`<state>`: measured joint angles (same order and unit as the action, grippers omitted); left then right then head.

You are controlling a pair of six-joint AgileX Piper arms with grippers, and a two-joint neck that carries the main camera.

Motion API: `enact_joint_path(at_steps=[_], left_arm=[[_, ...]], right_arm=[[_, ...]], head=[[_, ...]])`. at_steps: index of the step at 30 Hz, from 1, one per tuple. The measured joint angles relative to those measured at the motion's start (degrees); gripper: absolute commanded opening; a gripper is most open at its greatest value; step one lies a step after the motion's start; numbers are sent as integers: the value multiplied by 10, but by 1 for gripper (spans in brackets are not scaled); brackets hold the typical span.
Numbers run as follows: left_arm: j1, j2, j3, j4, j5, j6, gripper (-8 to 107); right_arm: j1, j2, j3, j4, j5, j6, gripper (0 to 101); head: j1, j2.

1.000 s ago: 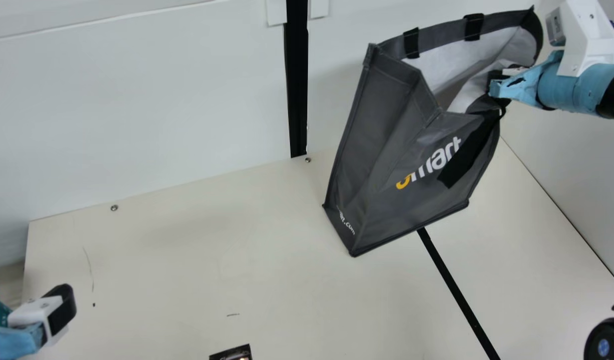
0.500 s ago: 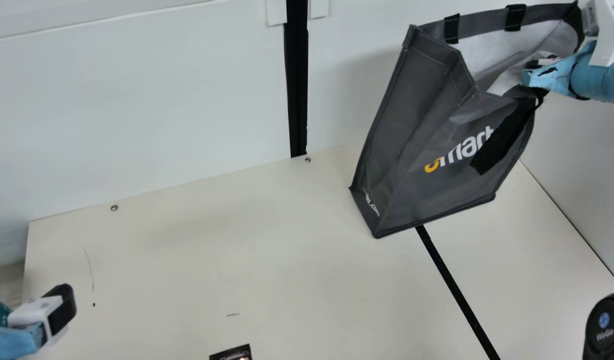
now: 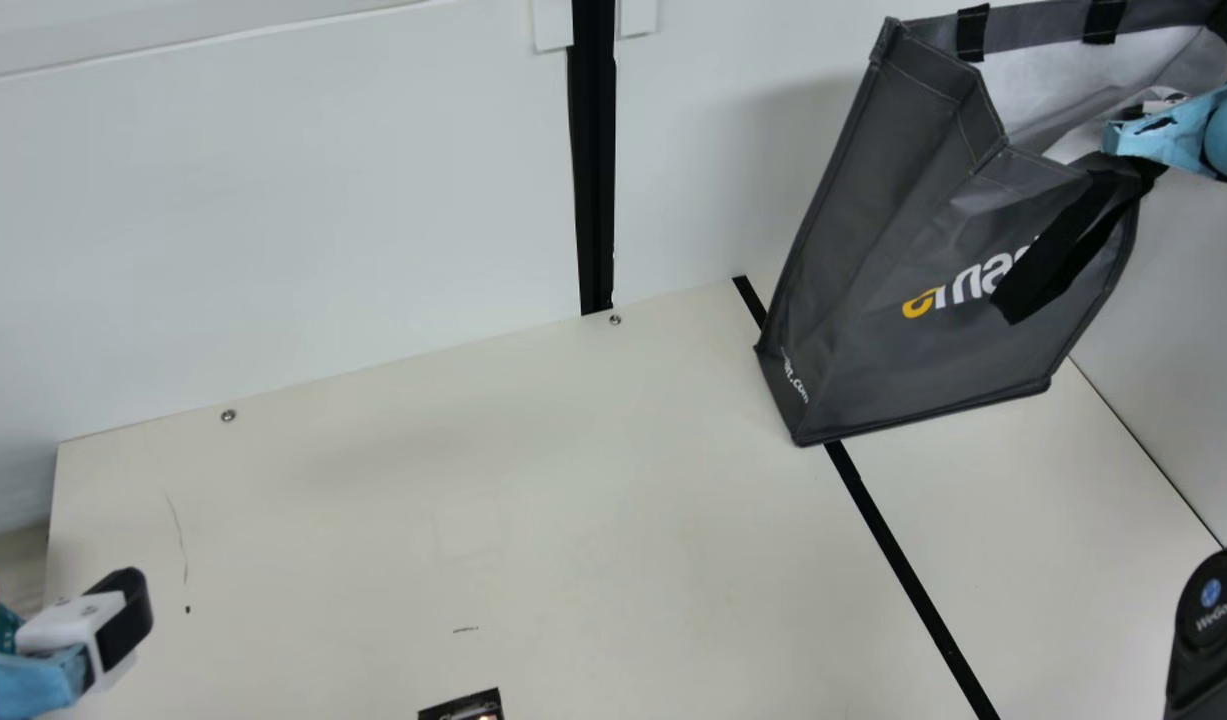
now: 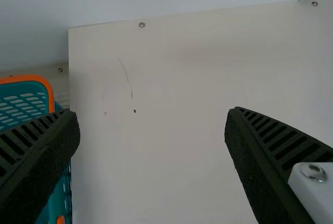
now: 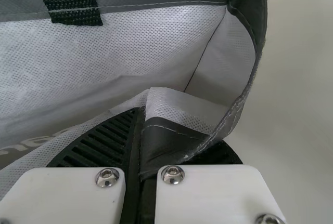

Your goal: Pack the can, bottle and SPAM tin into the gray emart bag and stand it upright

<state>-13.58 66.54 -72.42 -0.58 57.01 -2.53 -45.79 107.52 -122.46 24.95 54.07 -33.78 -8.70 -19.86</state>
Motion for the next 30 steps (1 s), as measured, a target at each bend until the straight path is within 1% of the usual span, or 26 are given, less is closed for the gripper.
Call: enact_joint_path(at_steps=[1,10,16,18,29,30], left_arm=[[0,0,0,0,0,0,90],[0,0,0,0,0,0,90],[0,0,0,0,0,0,90],[0,0,0,0,0,0,90],[0,0,0,0,0,0,90],[0,0,0,0,0,0,90]], right_arm=[[-1,3,-4,-3,0,1,1],[-7,12,-27,0,3,5,32],[-9,4,-33,20,3,1,52],[-10,0,-34,30,8,-3,58],[-14,-20,-62,78,17,-28,95],[-15,-22,-65,83,18,-31,95]], head=[[0,-1],[0,-1],[0,-1],[0,0],[0,-1],[0,-1]])
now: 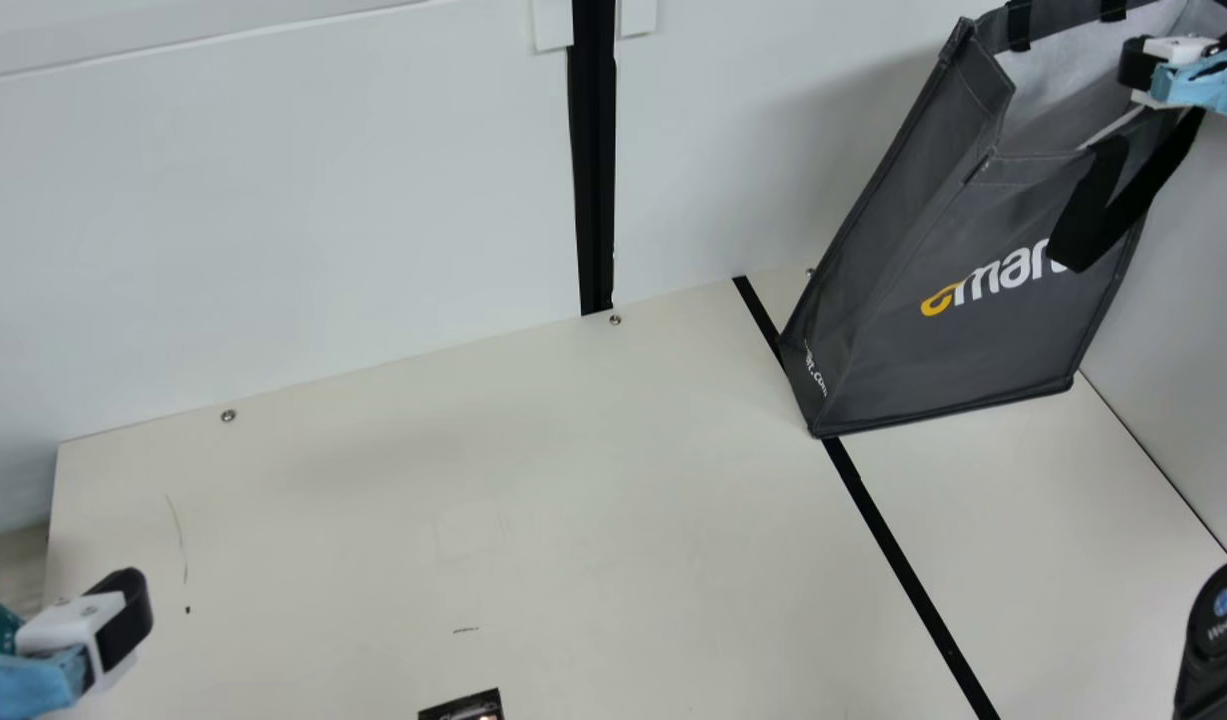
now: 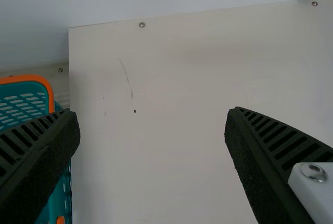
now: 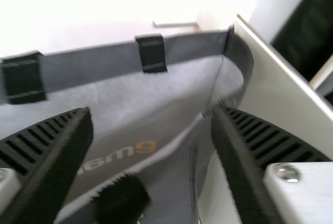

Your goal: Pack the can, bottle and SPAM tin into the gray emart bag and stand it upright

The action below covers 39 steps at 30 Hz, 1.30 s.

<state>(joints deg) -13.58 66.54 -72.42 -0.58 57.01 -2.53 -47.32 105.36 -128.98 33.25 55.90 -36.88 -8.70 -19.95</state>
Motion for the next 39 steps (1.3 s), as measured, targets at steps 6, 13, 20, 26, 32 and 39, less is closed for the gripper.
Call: enact_joint_path(at_steps=[6,13,20,26,32,39], left_arm=[[0,0,0,0,0,0,90],[0,0,0,0,0,0,90],[0,0,0,0,0,0,90],[0,0,0,0,0,0,90],[0,0,0,0,0,0,90],[0,0,0,0,0,0,90]], right_arm=[[-2,-9,-19,22,6,-10,95],[4,-22,-38,47,16,-20,95],[22,-36,-43,65,27,-24,95],[55,-52,-32,70,32,-29,95],[104,-76,-8,70,31,-36,95],[171,-99,27,63,26,-39,95]], head=[[0,0],[0,0],[1,0],[0,0],[0,1],[0,0]])
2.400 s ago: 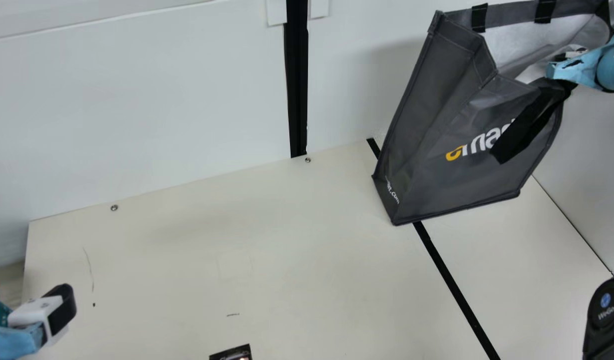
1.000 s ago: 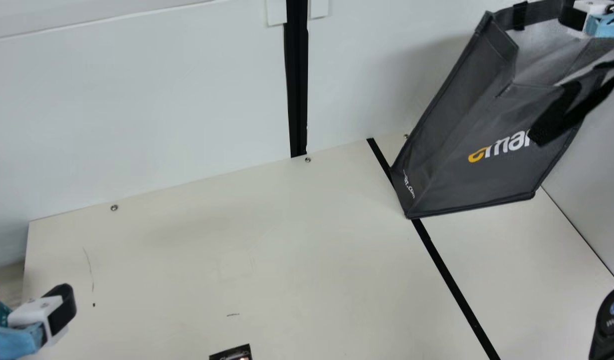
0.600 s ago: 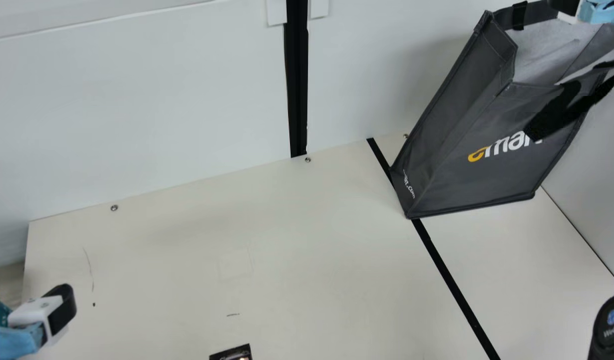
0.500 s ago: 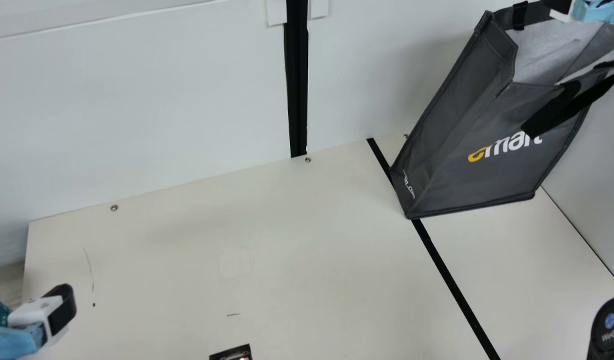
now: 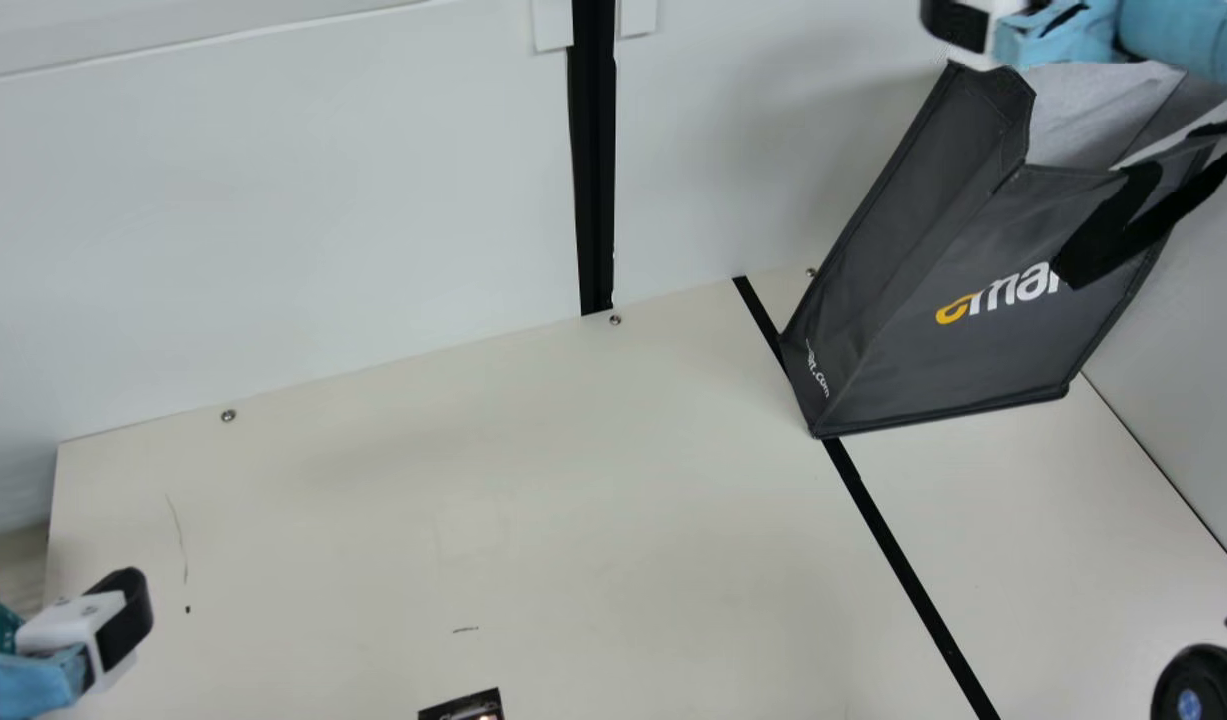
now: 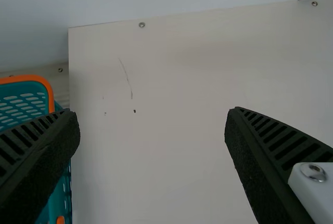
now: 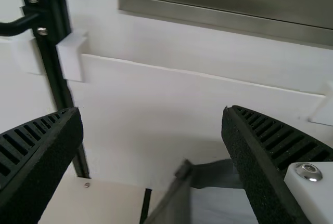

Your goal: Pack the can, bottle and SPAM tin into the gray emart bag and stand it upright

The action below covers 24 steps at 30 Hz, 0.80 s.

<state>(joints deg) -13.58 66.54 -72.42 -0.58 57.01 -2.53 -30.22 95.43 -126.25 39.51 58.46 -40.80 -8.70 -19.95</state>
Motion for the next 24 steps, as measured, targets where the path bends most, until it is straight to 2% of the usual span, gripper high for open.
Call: enact_joint_path(at_steps=[13,24], left_arm=[[0,0,0,0,0,0,90],[0,0,0,0,0,0,90]], right_arm=[[108,-31,71,-9,-4,26,95],[173,-72,178,1,-31,77,95]], head=[[0,0],[0,1]])
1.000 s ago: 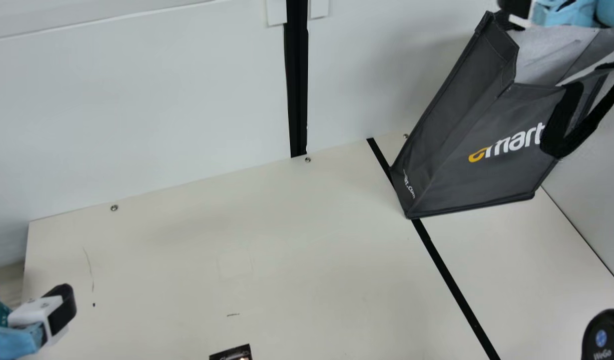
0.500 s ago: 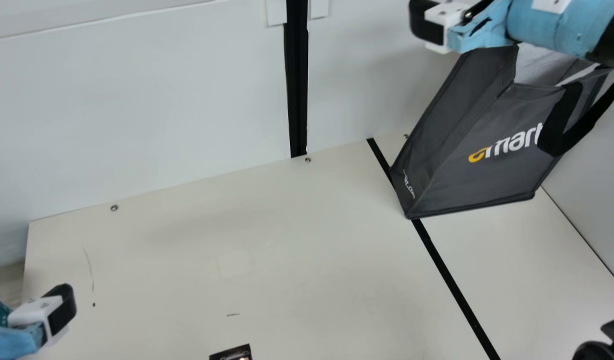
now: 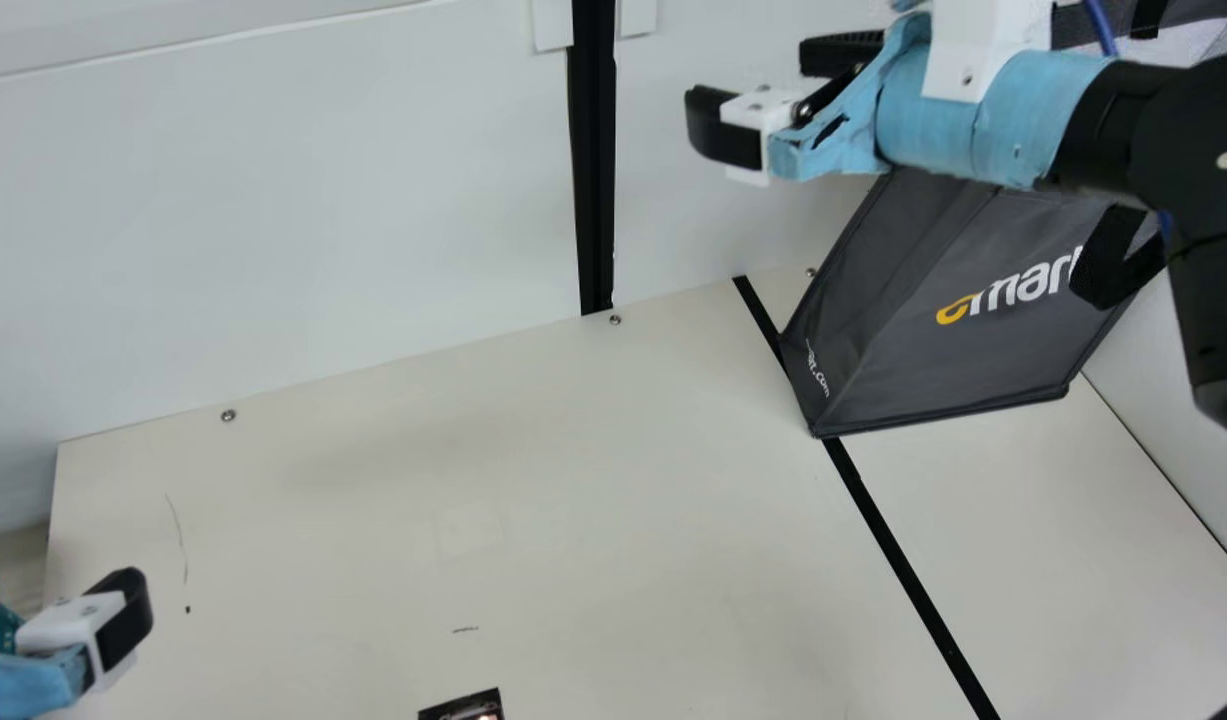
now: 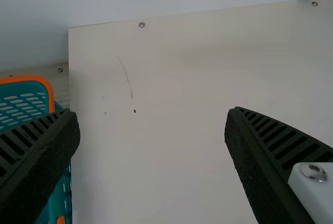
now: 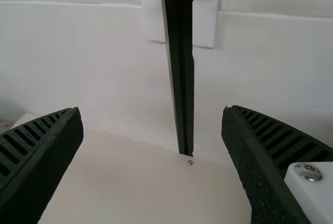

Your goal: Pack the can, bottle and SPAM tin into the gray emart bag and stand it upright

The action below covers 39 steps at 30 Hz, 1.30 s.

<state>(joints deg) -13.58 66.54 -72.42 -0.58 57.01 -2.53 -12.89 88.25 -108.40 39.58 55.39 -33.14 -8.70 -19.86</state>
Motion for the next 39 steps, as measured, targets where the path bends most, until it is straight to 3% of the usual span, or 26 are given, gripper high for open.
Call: enact_joint_path(at_steps=[13,21,39], left_arm=[[0,0,0,0,0,0,90],[0,0,0,0,0,0,90],[0,0,0,0,0,0,90]], right_arm=[[48,-37,138,-1,-28,21,95],[53,-28,197,12,-33,5,95],[52,-17,210,19,-44,-4,95]], head=[[0,-1],[0,-1],[0,0]])
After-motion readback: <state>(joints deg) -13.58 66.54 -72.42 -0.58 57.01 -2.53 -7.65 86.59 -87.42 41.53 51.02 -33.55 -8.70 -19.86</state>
